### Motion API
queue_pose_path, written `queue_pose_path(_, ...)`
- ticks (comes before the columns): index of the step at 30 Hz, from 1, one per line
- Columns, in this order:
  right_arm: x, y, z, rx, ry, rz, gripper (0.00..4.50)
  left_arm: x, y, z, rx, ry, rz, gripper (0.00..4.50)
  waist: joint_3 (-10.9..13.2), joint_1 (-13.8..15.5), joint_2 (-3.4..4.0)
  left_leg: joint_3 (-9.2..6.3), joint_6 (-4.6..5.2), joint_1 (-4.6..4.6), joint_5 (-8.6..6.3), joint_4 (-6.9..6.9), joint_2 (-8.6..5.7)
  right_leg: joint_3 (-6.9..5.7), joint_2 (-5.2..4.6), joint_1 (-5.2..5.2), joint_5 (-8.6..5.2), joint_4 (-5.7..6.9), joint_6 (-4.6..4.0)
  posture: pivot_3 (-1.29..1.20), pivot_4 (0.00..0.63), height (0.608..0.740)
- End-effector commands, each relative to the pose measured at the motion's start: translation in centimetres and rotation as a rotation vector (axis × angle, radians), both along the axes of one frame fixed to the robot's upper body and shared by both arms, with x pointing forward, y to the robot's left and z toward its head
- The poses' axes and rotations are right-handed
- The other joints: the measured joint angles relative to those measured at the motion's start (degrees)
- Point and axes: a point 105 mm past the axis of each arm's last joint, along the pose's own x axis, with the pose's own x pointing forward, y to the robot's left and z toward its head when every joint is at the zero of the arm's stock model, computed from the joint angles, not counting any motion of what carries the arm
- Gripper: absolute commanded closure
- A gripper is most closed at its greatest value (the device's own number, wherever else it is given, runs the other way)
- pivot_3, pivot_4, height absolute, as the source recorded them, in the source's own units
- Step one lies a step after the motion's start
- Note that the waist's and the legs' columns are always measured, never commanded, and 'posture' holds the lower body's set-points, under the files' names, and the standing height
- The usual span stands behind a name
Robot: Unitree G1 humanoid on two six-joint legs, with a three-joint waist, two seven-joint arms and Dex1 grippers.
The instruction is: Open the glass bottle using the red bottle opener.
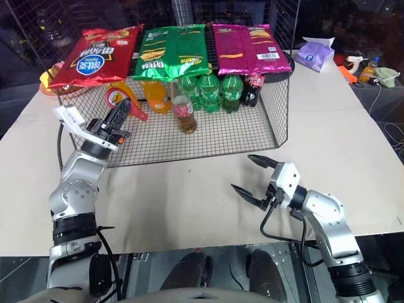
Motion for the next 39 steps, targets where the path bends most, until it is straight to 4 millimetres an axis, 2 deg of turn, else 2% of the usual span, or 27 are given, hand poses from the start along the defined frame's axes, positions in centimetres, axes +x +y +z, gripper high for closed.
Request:
queue_pose_path(1,0.0,0.2,1.0,0.016,-0.047,0.012,0.00,-0.7,-0.6,1.3,0.014,-0.054,-0.049,4.39,0.00,0.01,0.00,0.00,0.00,0.00,0.00,0.00,0.00,0.00,0.00,0.00,0.00,0.00,0.00,0.00,0.150,0.740)
queue_pose_path(8,0.0,0.1,0.9,0.013,-0.045,0.006,0.00,-1.3,-0.1,2.4,-0.070,-0.103,-0.065,4.39,0.00,0.00,0.00,0.00,0.00,0.00,0.00,0.00,0.00,0.00,-0.01,0.00,0.00,0.00,0.00,0.00,0.150,0.740)
queue_pose_path(15,0.0,-0.1,0.6,0.008,-0.041,-0.002,0.00,-1.7,0.9,1.3,-0.114,-0.067,-0.056,4.39,0.00,-0.44,0.00,0.04,0.00,0.03,0.00,-0.01,0.03,0.06,0.03,-0.01,0.00,0.02,0.00,0.00,0.150,0.740)
queue_pose_path(20,0.1,-0.1,0.6,0.010,-0.043,-0.004,0.00,-1.8,1.2,1.3,-0.129,-0.067,-0.051,4.39,0.00,-0.35,0.00,0.04,0.00,0.03,0.00,-0.01,0.04,0.05,0.04,-0.01,0.00,0.02,0.00,0.00,0.150,0.740)
queue_pose_path(26,0.4,0.1,0.9,0.013,-0.032,-0.007,0.00,-2.6,-2.7,0.9,-0.088,-0.040,-0.232,4.39,0.00,-0.36,0.00,0.04,0.00,0.03,0.00,-0.01,0.04,0.07,0.03,-0.01,0.00,0.01,0.00,0.00,0.150,0.740)
queue_pose_path(31,0.8,1.1,1.4,0.018,0.069,0.006,0.00,-4.1,-7.7,-0.2,-0.026,0.021,-0.466,4.39,0.00,-0.36,0.01,0.03,0.00,0.03,0.00,-0.01,0.04,0.07,0.02,-0.01,0.00,0.02,0.00,0.00,0.150,0.740)
queue_pose_path(39,0.7,3.5,2.5,0.047,0.258,0.105,0.00,-5.1,-12.4,-1.3,0.031,0.063,-0.674,4.39,0.01,-0.40,0.02,0.04,0.00,0.03,0.00,-0.02,0.05,0.08,0.04,-0.02,0.00,0.03,-0.01,0.00,0.150,0.740)
